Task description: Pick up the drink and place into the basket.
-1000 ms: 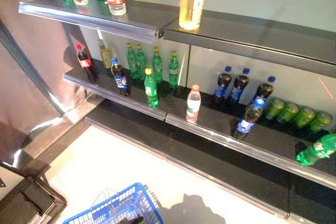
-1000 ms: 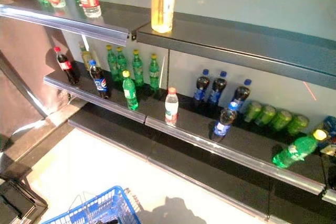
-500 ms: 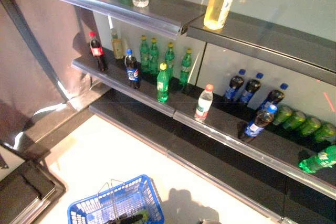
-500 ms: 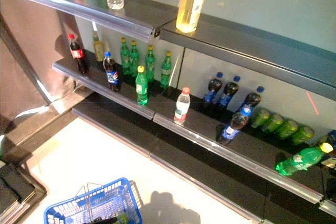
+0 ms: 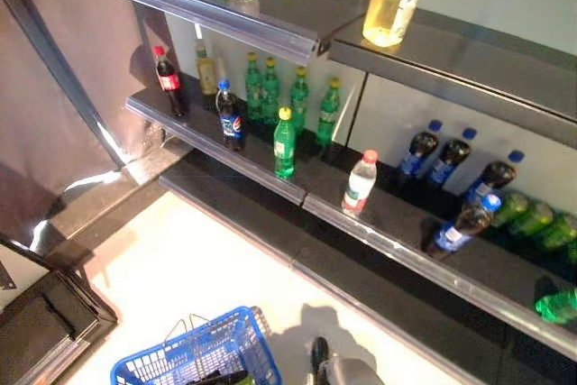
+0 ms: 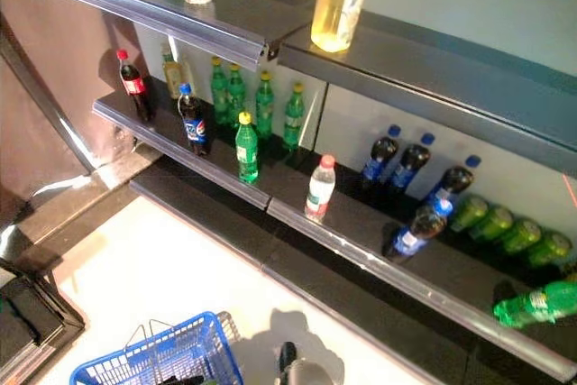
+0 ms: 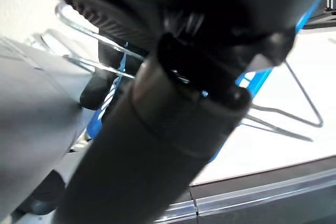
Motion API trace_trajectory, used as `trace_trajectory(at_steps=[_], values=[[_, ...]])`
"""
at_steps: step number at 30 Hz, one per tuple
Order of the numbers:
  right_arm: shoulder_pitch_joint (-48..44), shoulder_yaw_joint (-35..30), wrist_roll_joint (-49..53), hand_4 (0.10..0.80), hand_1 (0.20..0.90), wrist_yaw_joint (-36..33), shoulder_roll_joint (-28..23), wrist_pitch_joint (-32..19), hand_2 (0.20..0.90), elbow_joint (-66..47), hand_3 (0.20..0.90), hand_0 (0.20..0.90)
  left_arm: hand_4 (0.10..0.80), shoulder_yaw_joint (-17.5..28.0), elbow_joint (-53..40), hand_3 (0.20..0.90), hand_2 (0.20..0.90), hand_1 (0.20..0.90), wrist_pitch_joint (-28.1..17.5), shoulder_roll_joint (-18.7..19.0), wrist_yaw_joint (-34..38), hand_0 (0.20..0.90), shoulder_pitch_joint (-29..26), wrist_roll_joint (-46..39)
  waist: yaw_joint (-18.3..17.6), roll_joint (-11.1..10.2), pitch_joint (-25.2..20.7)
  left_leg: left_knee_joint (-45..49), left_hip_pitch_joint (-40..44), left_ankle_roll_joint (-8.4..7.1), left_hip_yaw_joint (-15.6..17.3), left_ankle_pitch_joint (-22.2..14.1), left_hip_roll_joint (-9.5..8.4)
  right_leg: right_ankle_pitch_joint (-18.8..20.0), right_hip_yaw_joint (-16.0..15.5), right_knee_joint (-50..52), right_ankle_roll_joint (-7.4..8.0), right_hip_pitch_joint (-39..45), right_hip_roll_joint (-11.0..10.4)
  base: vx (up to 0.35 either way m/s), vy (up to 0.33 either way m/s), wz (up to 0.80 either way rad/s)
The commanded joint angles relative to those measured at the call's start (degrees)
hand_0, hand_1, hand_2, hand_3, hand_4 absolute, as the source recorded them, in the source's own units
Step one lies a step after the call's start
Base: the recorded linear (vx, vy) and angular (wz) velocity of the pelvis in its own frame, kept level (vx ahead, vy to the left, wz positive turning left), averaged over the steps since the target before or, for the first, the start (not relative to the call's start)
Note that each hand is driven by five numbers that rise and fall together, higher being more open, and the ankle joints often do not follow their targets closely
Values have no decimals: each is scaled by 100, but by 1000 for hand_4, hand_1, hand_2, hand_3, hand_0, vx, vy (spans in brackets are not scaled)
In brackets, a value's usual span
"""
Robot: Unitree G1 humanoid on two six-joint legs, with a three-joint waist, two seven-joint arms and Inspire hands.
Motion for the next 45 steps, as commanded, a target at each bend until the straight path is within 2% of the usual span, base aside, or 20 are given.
trace_trajectory(at_steps=[1, 2, 3, 5, 6, 8, 9, 11, 13, 15, 17, 20, 23, 28, 34, 35, 36, 40, 42, 45], values=[[-245, -41, 136, 800, 900, -18, -249, -130, 900, 141, 900, 900, 100, 30, -223, 200, 300, 300, -257, -100, -345, 300, -328, 38, -23, 318, -330, 965, 265, 61, 507, -308, -511, 712, -16, -214, -49, -212, 251, 129, 0, 58], [-250, -32, 126, 800, 900, -16, -256, -122, 900, 105, 900, 900, 100, 33, -235, 200, 300, 300, -269, -108, -365, 300, -327, 33, -23, 327, -335, 1255, 205, -17, 525, -123, -486, 682, -14, -235, -87, -150, 252, 138, -29, 39], [-274, 13, 90, 800, 900, -17, -301, -122, 900, -10, 900, 900, 100, 28, -276, 200, 300, 300, -326, -187, -401, 300, -335, -83, 43, 301, -277, 2616, -330, -318, 566, 540, -489, 549, 45, -335, -222, 193, 173, 119, -23, 26], [-284, 17, 90, 800, 900, -44, -335, -136, 900, -55, 900, 900, 100, 42, -319, 200, 300, 300, -339, -234, -400, 300, -342, -103, 87, 283, -241, 3263, -772, -447, 610, 724, -514, 477, 105, -338, -296, 339, 134, 100, -13, 16], [-297, 22, 131, 800, 900, -45, -363, -146, 900, -75, 900, 900, 100, 24, -347, 200, 300, 300, -334, -262, -390, 300, -353, -111, 133, 246, -207, 3548, -1121, -482, 686, 753, -444, 404, 150, -330, -335, 463, 86, 93, 5, -20], [-365, 36, 162, 800, 900, -6, -384, -191, 900, -55, 900, 900, 100, -35, -411, 200, 300, 300, -324, -281, -378, 300, -376, -124, 231, 196, -142, 3447, -1485, -414, 776, 696, -167, 273, 289, -371, -352, 703, 57, 142, 47, -24], [-473, 79, 113, 800, 900, 13, -392, -217, 900, 17, 900, 900, 100, -52, -427, 200, 300, 300, -340, -275, -378, 300, -394, -194, 327, 189, -121, 2763, -1541, -312, 794, 567, -49, 145, 477, -457, -309, 869, 94, 214, 128, -13], [-625, 148, 62, 800, 900, 34, -430, -147, 900, 93, 900, 900, 100, -11, -444, 200, 300, 300, -350, -275, -328, 300, -385, -293, 465, 207, -121, 1596, -1502, -222, 744, 411, 28, 39, 730, -543, -260, 1016, 177, 270, 168, -38], [-749, 203, 130, 800, 900, 42, -492, -32, 900, 169, 900, 900, 100, 30, -396, 200, 300, 300, -371, -252, -345, 300, -368, -248, 644, 249, -156, 412, -1457, -318, 341, 752, 189, -151, 977, -550, -265, 1207, 286, 322, 186, -47], [-752, 191, 114, 800, 900, 28, -498, -11, 900, 186, 900, 900, 100, 58, -366, 200, 300, 300, -399, -252, -358, 300, -325, -195, 713, 272, -166, 294, -1520, -385, 179, 916, 234, -257, 1085, -500, -277, 1316, 309, 240, 164, -37], [-735, 162, 39, 800, 900, -23, -479, -11, 900, 168, 900, 900, 100, 128, -324, 200, 300, 300, -425, -262, -365, 300, -255, -139, 775, 266, -193, 478, -1563, -382, 26, 875, 192, -388, 1168, -410, -242, 1432, 211, 200, 213, -60], [-675, 151, 70, 800, 900, -78, -454, 19, 900, 66, 900, 900, 100, 189, -286, 200, 300, 300, -448, -234, -419, 300, -218, -116, 726, 302, -210, 462, -1393, -343, 5, 777, 189, -490, 1094, -208, -164, 1386, 110, 170, 230, -64], [-480, 118, -185, 800, 900, 138, -439, -161, 900, 53, 900, 900, 100, 224, -233, 200, 300, 300, -455, -130, -436, 300, -278, -242, 645, 283, -257, 420, -1130, -239, 34, 632, 99, -458, 1030, -223, -123, 1425, 30, 169, 169, -43], [-433, 133, -105, 800, 900, 109, -404, -116, 900, -21, 900, 900, 100, 242, -215, 200, 300, 300, -435, -62, -530, 300, -332, -193, 658, 244, -298, 333, -935, -93, 59, 508, -31, -342, 961, -226, -3, 1354, -103, 148, 161, -21], [-432, 129, 6, 800, 900, 38, -326, -204, 900, -140, 900, 900, 100, 221, -164, 200, 300, 300, -424, -15, -479, 300, -360, -165, 576, 178, -245, 109, -841, 23, 353, 435, -59, 80, 967, -276, 247, 834, -301, 22, 111, -45], [-475, 129, -28, 800, 900, 65, -290, -257, 900, -168, 900, 900, 100, 209, -165, 200, 300, 300, -433, 22, -456, 300, -396, -199, 595, 143, -202, 83, -893, 9, 526, 405, -21, 311, 769, -357, 384, 568, -414, -130, -16, -75], [-509, 142, 3, 800, 900, 52, -278, -224, 900, -178, 900, 900, 100, 221, -174, 200, 300, 300, -429, 45, -455, 300, -410, -129, 621, 141, -175, 79, -913, 0, 626, 391, 16, 352, 657, -340, 434, 478, -460, -182, -38, -108], [-657, 210, 86, 800, 900, 25, -208, -206, 900, -143, 900, 900, 100, 244, -248, 200, 300, 300, -405, 93, -326, 300, -479, -240, 747, 159, -171, 122, -1083, 99, 932, 379, 110, 279, 466, -53, 450, 490, -619, -162, -63, -102], [-660, 162, 129, 800, 900, -24, -178, -183, 900, -101, 900, 900, 100, 218, -283, 200, 300, 300, -407, 90, -305, 300, -455, -205, 820, 144, -250, 137, -1188, 147, 971, 412, 105, 356, 434, 94, 460, 671, -739, -161, -128, -53], [-626, 144, 126, 800, 900, -32, -161, -190, 900, -79, 900, 900, 100, 159, -334, 200, 300, 300, -380, 101, -253, 300, -432, -263, 864, 132, -338, 146, -1268, 168, 955, 448, 97, 370, 511, 197, 485, 862, -792, -154, -144, -45]])
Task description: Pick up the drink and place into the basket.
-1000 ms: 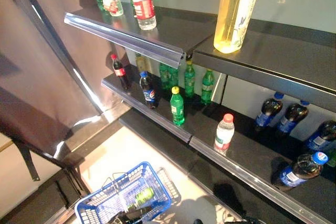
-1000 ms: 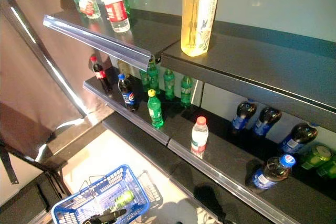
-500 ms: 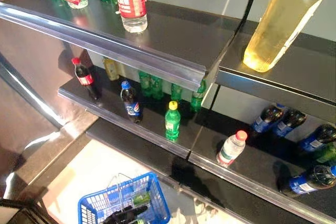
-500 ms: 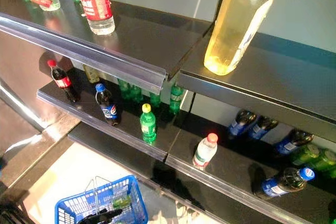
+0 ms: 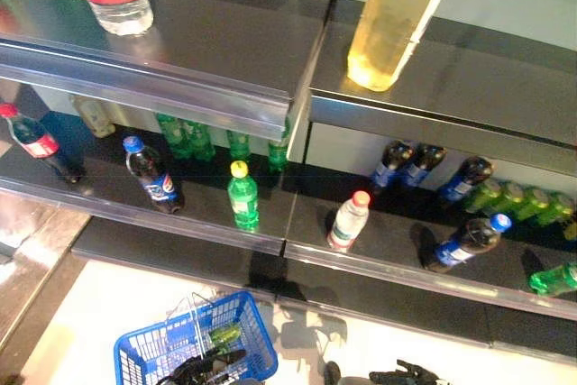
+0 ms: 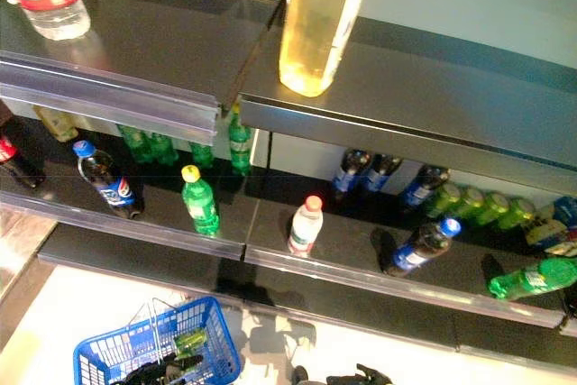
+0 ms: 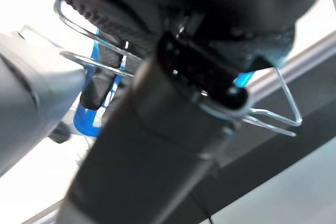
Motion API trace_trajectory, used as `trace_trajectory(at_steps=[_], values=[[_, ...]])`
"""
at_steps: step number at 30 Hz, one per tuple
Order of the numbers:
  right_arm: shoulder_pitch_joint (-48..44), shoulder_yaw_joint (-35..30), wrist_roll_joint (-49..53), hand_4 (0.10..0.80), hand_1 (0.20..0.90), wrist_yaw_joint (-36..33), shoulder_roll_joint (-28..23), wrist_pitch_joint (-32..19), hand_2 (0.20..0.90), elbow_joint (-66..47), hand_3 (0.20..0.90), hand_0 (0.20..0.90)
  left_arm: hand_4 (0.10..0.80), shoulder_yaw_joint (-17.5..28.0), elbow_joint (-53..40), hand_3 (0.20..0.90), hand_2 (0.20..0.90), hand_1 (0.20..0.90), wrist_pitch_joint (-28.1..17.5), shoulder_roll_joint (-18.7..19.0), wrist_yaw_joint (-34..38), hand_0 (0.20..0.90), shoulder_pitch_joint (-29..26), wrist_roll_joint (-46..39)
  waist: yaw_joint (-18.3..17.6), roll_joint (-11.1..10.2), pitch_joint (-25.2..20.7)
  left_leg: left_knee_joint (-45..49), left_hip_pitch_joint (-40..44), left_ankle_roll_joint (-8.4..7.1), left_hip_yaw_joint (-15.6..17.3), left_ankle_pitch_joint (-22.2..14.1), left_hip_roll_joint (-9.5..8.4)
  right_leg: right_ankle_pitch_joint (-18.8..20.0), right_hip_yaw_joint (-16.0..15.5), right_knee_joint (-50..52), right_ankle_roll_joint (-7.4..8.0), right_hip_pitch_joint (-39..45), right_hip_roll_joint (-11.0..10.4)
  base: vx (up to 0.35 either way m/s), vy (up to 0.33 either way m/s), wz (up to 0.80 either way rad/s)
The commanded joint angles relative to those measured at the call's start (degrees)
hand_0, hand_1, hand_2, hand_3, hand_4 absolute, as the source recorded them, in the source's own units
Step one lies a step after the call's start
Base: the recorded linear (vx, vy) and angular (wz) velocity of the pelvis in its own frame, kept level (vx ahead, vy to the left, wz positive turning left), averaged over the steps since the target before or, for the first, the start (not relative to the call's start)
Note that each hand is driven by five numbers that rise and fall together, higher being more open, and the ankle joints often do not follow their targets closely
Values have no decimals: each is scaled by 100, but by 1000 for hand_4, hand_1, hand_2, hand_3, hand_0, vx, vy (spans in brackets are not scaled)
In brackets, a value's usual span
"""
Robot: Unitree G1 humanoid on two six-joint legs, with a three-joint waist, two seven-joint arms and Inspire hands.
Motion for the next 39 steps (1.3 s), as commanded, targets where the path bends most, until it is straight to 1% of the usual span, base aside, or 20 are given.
trace_trajectory(at_steps=[1, 4, 6, 8, 10, 11, 12, 13, 15, 16, 17, 18, 20, 21, 22, 24, 27, 28, 32, 39], values=[[16, 31, 87, 800, 900, -45, -144, -68, 900, 103, 900, 900, 100, 110, -62, 200, 300, 300, -131, 16, -232, 300, -151, -120, 140, 120, -369, 138, -404, 68, -1081, -47, -391, 783, 197, 54, 187, 125, -79, -220, -211, -56], [-17, 58, 151, 800, 900, -34, -98, 13, 900, 98, 900, 900, 100, 111, -88, 200, 300, 300, -103, 73, -182, 300, -241, -182, 220, 95, -457, 167, -648, 3, -1107, 66, -319, 525, 264, -80, 193, 396, -48, -286, -300, -78], [-28, 96, 166, 800, 900, 16, -65, 97, 900, 109, 900, 900, 100, 151, -81, 200, 300, 300, -90, 98, -192, 300, -289, -181, 281, 97, -479, 191, -776, -123, -1097, 152, -207, 246, 158, -366, 220, 583, -25, -233, -300, -22], [-28, 156, 204, 800, 900, 35, -58, 111, 900, 115, 900, 900, 100, 149, -103, 200, 300, 300, -87, 88, -186, 300, -280, -149, 341, 129, -430, 326, -1004, -319, -1099, 256, -31, 7, 100, -573, 120, 711, 50, -258, -329, 0], [-46, 235, 200, 800, 900, 46, -83, 119, 900, 100, 900, 900, 100, 113, -130, 200, 300, 300, -95, 35, -167, 300, -266, -223, 368, 167, -352, 397, -1190, -512, -1135, 393, 129, -25, 79, -701, 9, 730, 137, -248, -296, 0], [-83, 294, 205, 800, 900, 93, -116, 147, 900, 104, 900, 900, 100, 73, -157, 200, 300, 300, -117, -34, -134, 300, -236, -278, 340, 242, -266, 312, -1245, -652, -1160, 579, 304, -48, 107, -735, -101, 704, 279, -287, -309, 2], [-107, 323, 197, 800, 900, 112, -149, 137, 900, 114, 900, 900, 100, 38, -170, 200, 300, 300, -149, -113, -160, 300, -200, -218, 292, 317, -185, 176, -1228, -734, -1111, 737, 445, -89, 68, -715, -186, 694, 386, -240, -248, 2], [-109, 325, 194, 800, 900, 112, -154, 132, 900, 115, 900, 900, 100, 37, -170, 200, 300, 300, -153, -121, -160, 300, -197, -209, 284, 327, -176, 162, -1227, -743, -1105, 755, 461, -90, 62, -715, -196, 697, 401, -199, -156, 14], [-98, 265, 158, 800, 900, 126, -181, 96, 900, 125, 900, 900, 100, -27, -178, 200, 300, 300, -201, -237, -116, 300, -184, -157, 156, 365, -87, 134, -1242, -786, -867, 811, 591, -79, 21, -746, -281, 769, 472, -180, -69, 23], [-94, 256, 109, 800, 900, 110, -193, 74, 900, 115, 900, 900, 100, -13, -193, 200, 300, 300, -211, -269, -112, 300, -189, -222, 119, 357, -67, 230, -1199, -760, -833, 763, 573, -62, 18, -756, -304, 765, 456, -198, 11, 16], [-110, 286, 36, 800, 900, 56, -221, 83, 900, 103, 900, 900, 100, 21, -188, 200, 300, 300, -211, -289, -183, 300, -175, -272, 79, 317, -35, 524, -1101, -683, -928, 518, 427, -51, 4, -746, -330, 745, 373, -219, 69, 11], [-145, 336, -42, 800, 900, 0, -279, 59, 900, 123, 900, 900, 100, 32, -183, 200, 300, 300, -203, -307, -284, 300, -164, -334, 46, 294, -48, 911, -1033, -587, -1074, 203, 251, 23, 19, -727, -358, 623, 298, -226, 112, 20], [-151, 279, -66, 800, 900, -128, -391, 36, 900, 122, 900, 900, 100, 30, -196, 200, 300, 300, -235, -400, -370, 300, -65, -378, -35, 237, -96, 1686, -723, -426, -1348, -412, -202, 219, -16, -654, -369, 357, 139, -185, 159, 17], [-124, 216, -120, 800, 900, -163, -419, -13, 900, 125, 900, 900, 100, 37, -203, 200, 300, 300, -247, -437, -366, 300, -11, -352, -75, 273, -120, 1725, -550, -403, -1400, -537, -299, 236, -53, -599, -361, 288, 132, -89, 190, -19], [-93, 183, -127, 800, 900, -169, -420, -67, 900, 132, 900, 900, 100, 26, -205, 200, 300, 300, -241, -448, -364, 300, 14, -321, -117, 329, -156, 1467, -354, -389, -1369, -586, -287, 225, -136, -537, -339, 229, 156, -45, 176, -33], [-53, 118, -3, 800, 900, -172, -407, -170, 900, 165, 900, 900, 100, -24, -216, 200, 300, 300, -183, -427, -405, 300, 28, -138, -238, 481, -227, 786, 60, -401, -1179, -455, -145, 176, -290, -400, -321, 117, 224, -13, 191, 8], [-55, 80, 196, 800, 900, -287, -365, -90, 900, 162, 900, 900, 100, -95, -162, 200, 300, 300, -174, -389, -379, 300, -20, -10, -290, 554, -245, 375, 297, -400, -1182, -345, -102, 168, -420, -268, -269, 19, 216, -9, 186, 69], [-50, 54, 100, 800, 900, -214, -335, -31, 900, 170, 900, 900, 100, -122, -92, 200, 300, 300, -249, -353, -402, 300, -41, 200, -282, 563, -239, 153, 401, -378, -1260, -293, -142, 210, -466, -206, -207, -28, 201, -1, 134, 49], [-16, 146, -179, 800, 900, -194, -277, 67, 900, 154, 900, 900, 100, -134, -35, 200, 300, 300, -298, -223, -293, 300, 1, 415, -246, 528, -209, 97, 494, -282, -1256, -329, -235, 321, -466, -185, -84, -41, 127, 3, 80, 5], [24, 184, -315, 800, 900, -118, -253, 109, 900, 256, 900, 900, 100, -132, 29, 200, 300, 300, -326, -94, -306, 300, 26, 538, -157, 419, -264, 137, 556, -175, -1180, -407, -311, 362, -451, -336, -33, 97, 87, 1, 9, 0]])
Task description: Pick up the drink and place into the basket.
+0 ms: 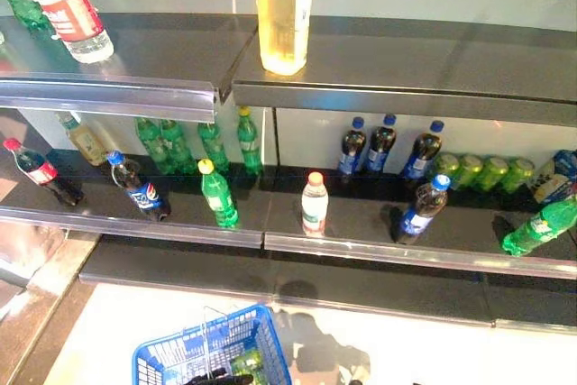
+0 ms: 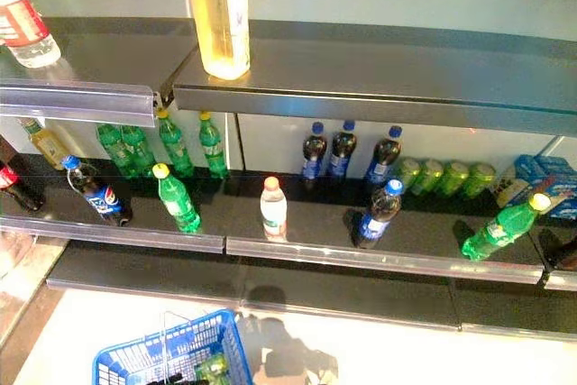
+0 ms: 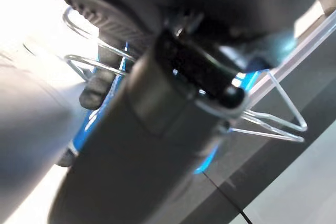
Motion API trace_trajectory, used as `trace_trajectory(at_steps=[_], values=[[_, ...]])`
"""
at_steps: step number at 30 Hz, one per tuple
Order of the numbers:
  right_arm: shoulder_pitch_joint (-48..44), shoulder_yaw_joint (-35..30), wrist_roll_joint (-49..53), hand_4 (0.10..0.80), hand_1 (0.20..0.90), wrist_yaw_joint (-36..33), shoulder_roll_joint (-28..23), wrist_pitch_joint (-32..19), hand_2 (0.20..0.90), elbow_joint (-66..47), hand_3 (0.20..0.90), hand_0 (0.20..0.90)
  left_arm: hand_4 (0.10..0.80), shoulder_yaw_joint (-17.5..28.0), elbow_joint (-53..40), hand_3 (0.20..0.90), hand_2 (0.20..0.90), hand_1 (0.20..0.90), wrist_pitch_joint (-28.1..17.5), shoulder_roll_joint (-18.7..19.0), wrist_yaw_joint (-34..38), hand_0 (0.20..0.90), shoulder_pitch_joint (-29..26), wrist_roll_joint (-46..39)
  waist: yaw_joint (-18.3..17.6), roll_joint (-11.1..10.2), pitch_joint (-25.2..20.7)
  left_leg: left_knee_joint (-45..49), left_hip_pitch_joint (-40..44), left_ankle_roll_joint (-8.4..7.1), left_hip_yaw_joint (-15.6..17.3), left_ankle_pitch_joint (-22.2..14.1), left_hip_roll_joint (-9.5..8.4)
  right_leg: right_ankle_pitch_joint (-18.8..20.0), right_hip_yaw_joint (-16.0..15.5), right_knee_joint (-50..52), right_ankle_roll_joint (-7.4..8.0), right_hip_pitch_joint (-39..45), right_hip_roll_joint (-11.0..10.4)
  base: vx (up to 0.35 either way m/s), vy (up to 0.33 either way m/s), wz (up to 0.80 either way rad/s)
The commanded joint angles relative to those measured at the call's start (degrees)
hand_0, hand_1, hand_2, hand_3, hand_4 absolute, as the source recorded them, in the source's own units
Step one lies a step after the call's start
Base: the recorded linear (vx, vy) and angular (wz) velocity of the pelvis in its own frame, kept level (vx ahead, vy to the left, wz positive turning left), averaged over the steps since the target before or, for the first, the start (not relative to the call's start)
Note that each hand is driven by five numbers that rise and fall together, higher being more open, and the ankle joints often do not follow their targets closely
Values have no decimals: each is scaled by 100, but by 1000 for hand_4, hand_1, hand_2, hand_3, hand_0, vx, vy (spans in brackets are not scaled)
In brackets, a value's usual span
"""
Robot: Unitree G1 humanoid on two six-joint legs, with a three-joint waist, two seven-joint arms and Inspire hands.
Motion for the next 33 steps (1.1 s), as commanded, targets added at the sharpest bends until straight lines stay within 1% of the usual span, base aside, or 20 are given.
trace_trajectory(at_steps=[1, 5, 9, 15, 18, 20, 23, 24, 26, 27, 29, 31, 32, 33], values=[[-261, 45, -142, 800, 900, 62, -70, -17, 900, 275, 900, 900, 100, 106, -27, 200, 300, 300, -319, 122, -335, 300, -345, 141, 210, 140, 24, 139, 150, 96, -21, -288, 49, 143, 132, 519, -169, -282, 204, 0, 0, 0], [-261, 58, -98, 800, 900, 125, -55, -28, 900, 273, 900, 900, 100, 99, -36, 200, 300, 300, -312, 125, -299, 300, -375, 200, 213, 107, 2, 144, 181, 120, -4, -315, 48, 139, 172, 486, -175, -232, 218, 14, -12, -5], [-241, 81, -166, 800, 900, 199, -52, 92, 900, 230, 900, 900, 100, 120, -79, 200, 300, 300, -276, 131, -286, 300, -359, 216, 209, 79, 11, 124, 215, 116, 0, -321, 57, 174, 221, 396, -175, -186, 238, 22, -20, -2], [-209, 165, -342, 800, 900, 241, -142, 211, 900, 261, 900, 900, 100, 114, -152, 200, 300, 300, -182, 161, -287, 300, -302, 225, 213, 76, 94, 35, 160, 54, 6, -260, 104, 318, 269, 164, -145, -206, 271, 56, -42, -3], [-240, 271, -304, 800, 900, 180, -168, 241, 900, 285, 900, 900, 100, -6, -202, 200, 300, 300, -258, 117, -288, 300, -280, 97, 262, 99, 299, -4, -254, -3, -19, -88, 166, 496, 292, 11, -158, -563, 295, -72, -56, -7], [-374, 314, -246, 800, 900, 103, -181, 218, 900, 302, 900, 900, 100, -72, -232, 200, 300, 300, -355, 75, -268, 300, -398, 45, 296, 126, 504, -4, -593, -23, -58, 29, 186, 593, 255, -52, -164, -836, 303, -297, -38, -4], [-599, 367, -177, 800, 900, 54, -220, 234, 900, 281, 900, 900, 100, -112, -263, 200, 300, 300, -421, 29, -232, 300, -602, -88, 334, 155, 780, -1, -948, -10, -144, 163, 194, 585, 218, 89, -202, -1205, 318, -227, -19, 3], [-658, 395, -170, 800, 900, 33, -238, 266, 900, 244, 900, 900, 100, -132, -278, 200, 300, 300, -427, 24, -206, 300, -667, -152, 333, 156, 890, 92, -1091, 0, -201, 195, 175, 552, 243, 225, -232, -1359, 333, -262, -14, 2], [-758, 450, -2, 800, 900, -1, -313, 232, 900, 134, 900, 900, 100, -196, -331, 200, 300, 300, -397, 55, -203, 300, -810, -303, 339, 151, 1150, 615, -1553, -27, -364, 193, 144, 440, 258, 646, -330, -1696, 338, -247, -16, 4], [-765, 452, 23, 800, 900, 6, -323, 224, 900, 118, 900, 900, 100, -203, -342, 200, 300, 300, -394, 59, -214, 300, -820, -300, 340, 149, 1168, 682, -1602, -31, -380, 184, 138, 421, 251, 693, -340, -1723, 335, -153, -14, 8], [-830, 428, 202, 800, 900, -1, -381, 36, 900, 32, 900, 900, 100, -285, -406, 200, 300, 300, -461, 73, -242, 300, -870, -433, 333, 148, 1325, 1315, -1984, -42, -411, 69, 90, 224, 176, 1197, -420, -2011, 311, -150, -8, 7], [-844, 429, 226, 800, 900, -3, -387, 19, 900, 16, 900, 900, 100, -293, -417, 200, 300, 300, -472, 77, -237, 300, -880, -464, 329, 142, 1344, 1426, -2057, -46, -409, 47, 80, 195, 174, 1286, -427, -2071, 305, -145, -19, 14], [-948, 430, 363, 800, 900, 30, -471, -273, 900, -111, 900, 900, 100, -300, -502, 200, 300, 300, -536, 158, -274, 300, -981, -562, 358, 88, 1454, 2164, -2542, -63, -434, -185, 13, -49, 123, 1867, -507, -2443, 251, -203, -38, 17], [-966, 407, 494, 800, 900, 2, -482, -382, 900, -165, 900, 900, 100, -295, -526, 200, 300, 300, -567, 168, -303, 300, -973, -580, 375, 80, 1458, 2359, -2674, -56, -436, -263, 2, -124, 99, 2065, -520, -2562, 224, -182, -36, 9]])
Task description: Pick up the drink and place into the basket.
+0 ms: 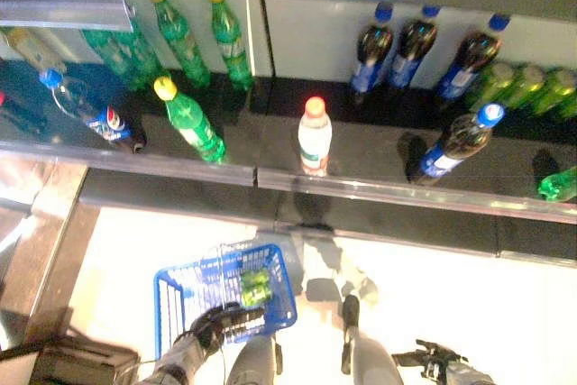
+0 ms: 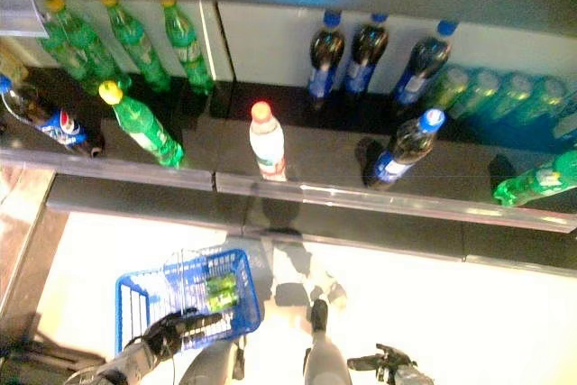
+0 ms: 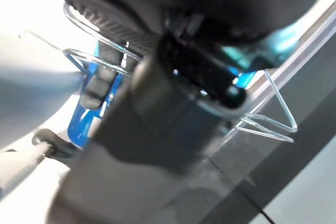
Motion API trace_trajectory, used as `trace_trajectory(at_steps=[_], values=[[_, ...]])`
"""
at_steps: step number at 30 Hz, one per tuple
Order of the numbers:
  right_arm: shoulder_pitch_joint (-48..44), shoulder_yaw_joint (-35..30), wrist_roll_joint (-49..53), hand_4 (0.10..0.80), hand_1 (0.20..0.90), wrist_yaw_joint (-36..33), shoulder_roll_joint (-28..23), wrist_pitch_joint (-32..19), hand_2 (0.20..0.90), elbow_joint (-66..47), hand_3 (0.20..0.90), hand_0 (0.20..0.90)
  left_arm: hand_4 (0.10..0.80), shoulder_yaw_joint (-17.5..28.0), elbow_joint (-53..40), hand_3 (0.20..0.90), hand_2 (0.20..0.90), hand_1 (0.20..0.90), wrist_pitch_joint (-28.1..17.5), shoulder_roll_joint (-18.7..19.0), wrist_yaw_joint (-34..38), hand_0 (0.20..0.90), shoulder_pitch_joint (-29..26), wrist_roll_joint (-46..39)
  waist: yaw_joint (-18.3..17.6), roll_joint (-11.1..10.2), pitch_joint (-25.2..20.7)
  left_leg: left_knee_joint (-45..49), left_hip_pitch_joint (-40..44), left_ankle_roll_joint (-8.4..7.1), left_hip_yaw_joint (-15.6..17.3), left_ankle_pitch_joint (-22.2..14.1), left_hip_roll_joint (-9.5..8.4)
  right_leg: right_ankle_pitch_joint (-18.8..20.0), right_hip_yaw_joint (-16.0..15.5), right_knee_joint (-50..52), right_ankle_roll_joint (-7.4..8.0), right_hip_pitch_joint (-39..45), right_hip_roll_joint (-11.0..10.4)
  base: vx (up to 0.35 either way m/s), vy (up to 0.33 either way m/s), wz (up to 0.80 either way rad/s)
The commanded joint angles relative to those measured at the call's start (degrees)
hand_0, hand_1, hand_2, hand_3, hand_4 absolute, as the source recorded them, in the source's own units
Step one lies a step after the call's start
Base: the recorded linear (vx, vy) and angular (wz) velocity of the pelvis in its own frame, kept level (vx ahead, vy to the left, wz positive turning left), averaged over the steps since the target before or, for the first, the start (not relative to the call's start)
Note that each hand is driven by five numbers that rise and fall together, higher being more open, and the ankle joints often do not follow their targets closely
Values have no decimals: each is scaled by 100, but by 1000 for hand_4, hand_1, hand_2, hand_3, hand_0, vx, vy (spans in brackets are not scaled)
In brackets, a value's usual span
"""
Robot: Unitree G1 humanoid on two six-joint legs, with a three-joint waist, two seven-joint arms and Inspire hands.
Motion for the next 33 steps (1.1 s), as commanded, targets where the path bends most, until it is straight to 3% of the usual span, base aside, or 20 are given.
trace_trajectory(at_steps=[1, 6, 13, 14, 22, 33], values=[[146, 88, 398, 800, 900, -94, -81, -424, 900, -194, 900, 900, 100, -63, 23, 200, 300, 300, -173, 178, -302, 300, 439, -159, 99, -201, -62, 1190, -661, 222, -284, -302, -274, -145, 93, 1135, -301, -689, -74, -70, -2, 14], [-176, 66, 1137, 800, 900, 30, 9, -1294, 900, -932, 900, 900, 100, -111, -128, 200, 300, 300, -267, 204, -211, 300, 360, -286, 170, -220, 12, 2039, -1346, 269, -224, -645, -297, -461, 105, 2107, -337, -1374, -154, -77, 2, 13], [-238, 524, 1387, 800, 900, 173, 120, -1793, 900, -3379, 900, 900, 100, -299, -572, 200, 300, 300, -304, 171, -50, 300, 558, -427, 136, -201, 89, 2159, -1675, 288, -229, -614, -342, -422, 213, 2291, -327, -1781, -77, -62, 9, 3], [-177, 614, 1262, 800, 900, 51, 97, -1583, 900, -4083, 900, 900, 100, -298, -676, 200, 300, 300, -308, 174, -27, 300, 650, -467, 119, -203, 98, 2107, -1657, 294, -230, -583, -338, -415, 218, 2273, -329, -1780, -61, -38, 23, 2], [117, 900, 628, 800, 900, 546, -209, -1786, 900, -6771, 900, 900, 100, -222, -889, 200, 300, 300, -455, 197, -92, 300, 1053, -653, -13, -243, 209, 2010, -1582, 326, -214, -435, -329, -353, 312, 2160, -314, -1694, -9, -3, 12, 0], [-257, 751, 846, 800, 900, 478, -610, -1922, 900, -8124, 900, 900, 100, -233, -821, 200, 300, 300, -546, 150, -242, 300, 1152, -740, -2, -205, 377, 2050, -1469, 282, -146, -361, -302, -376, 300, 2155, -319, -1467, -101, 3, 22, 0]])
